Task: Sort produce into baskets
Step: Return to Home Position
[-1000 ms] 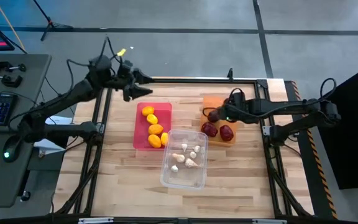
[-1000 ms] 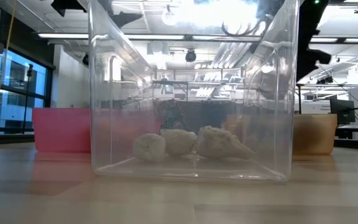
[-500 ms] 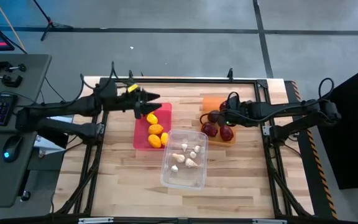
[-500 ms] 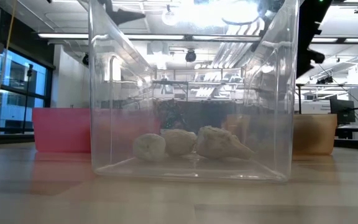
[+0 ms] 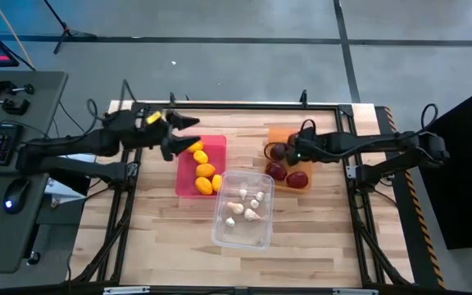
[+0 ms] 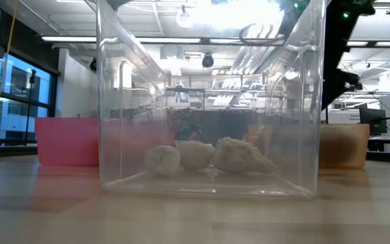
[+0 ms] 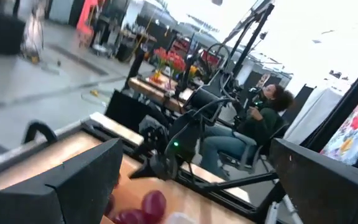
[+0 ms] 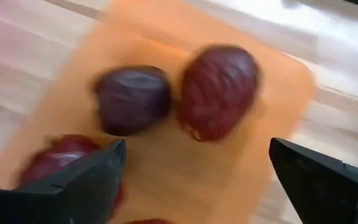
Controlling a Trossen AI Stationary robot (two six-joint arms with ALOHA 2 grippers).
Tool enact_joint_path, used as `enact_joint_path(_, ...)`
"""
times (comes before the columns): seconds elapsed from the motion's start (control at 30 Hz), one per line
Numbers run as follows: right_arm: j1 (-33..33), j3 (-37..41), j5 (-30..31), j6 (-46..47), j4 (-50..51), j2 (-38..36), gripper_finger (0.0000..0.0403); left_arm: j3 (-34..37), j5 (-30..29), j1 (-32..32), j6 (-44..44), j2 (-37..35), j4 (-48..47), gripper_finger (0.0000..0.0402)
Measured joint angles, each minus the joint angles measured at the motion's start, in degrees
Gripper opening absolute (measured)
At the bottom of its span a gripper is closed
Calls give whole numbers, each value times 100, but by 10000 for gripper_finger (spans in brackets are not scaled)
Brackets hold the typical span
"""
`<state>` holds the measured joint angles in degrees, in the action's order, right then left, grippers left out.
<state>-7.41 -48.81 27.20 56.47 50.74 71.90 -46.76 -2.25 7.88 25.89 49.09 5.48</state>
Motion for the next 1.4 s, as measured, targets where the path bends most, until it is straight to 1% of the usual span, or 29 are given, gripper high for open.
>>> enact_joint_path(0.1,-34,-252,-179,-323,-266,2,387,0,3,71,-409,-354,-73,396)
enact_joint_path(0.17,5,-475,-163,-632,-593,0,387,-3,-55,113,-434,-623,-68,396)
enact_joint_path(0.23,10,-683,-99,-976,-826,0,387,-11,-232,156,-268,-884,-105,396)
enact_joint_path(0.37,-12,-997,-27,-1349,-915,0,387,-11,-341,187,-264,-1352,-670,396)
enact_joint_path(0.43,-18,-1079,-54,-1198,-905,0,387,60,-338,157,-329,-1525,-900,396)
enact_joint_path(0.53,-16,-1150,-194,-772,-922,0,387,547,-342,-43,-295,-1813,-652,396)
enact_joint_path(0.6,-23,-1151,-552,-659,-950,2,387,1078,-373,-212,-160,-1966,28,396)
enact_joint_path(0.73,-21,-1151,-1173,-424,-884,1,387,2353,-773,-548,204,-2142,1755,396)
enact_joint_path(0.8,-23,-1151,-1409,-474,-758,2,387,2880,-987,-665,348,-2176,2331,396)
enact_joint_path(0.87,-19,-1151,-1641,-696,-729,2,385,3267,-1090,-720,471,-2202,2714,396)
enact_joint_path(1.0,70,-1151,-2029,-936,-550,2,366,3780,-1256,-705,667,-2454,2854,392)
enact_joint_path(1.07,119,-1151,-2160,-1044,-285,2,351,3982,-1395,-673,672,-2644,2886,391)
enact_joint_path(1.27,442,-1151,-2171,-1227,653,-43,304,4527,-1604,-660,683,-3373,2930,390)
enact_joint_path(1.3,527,-1151,-2170,-1259,754,-79,297,4621,-1680,-660,755,-3492,2816,390)
enact_joint_path(1.4,797,-1116,-2086,-1220,838,-225,282,4607,-1851,-659,796,-3806,2263,390)
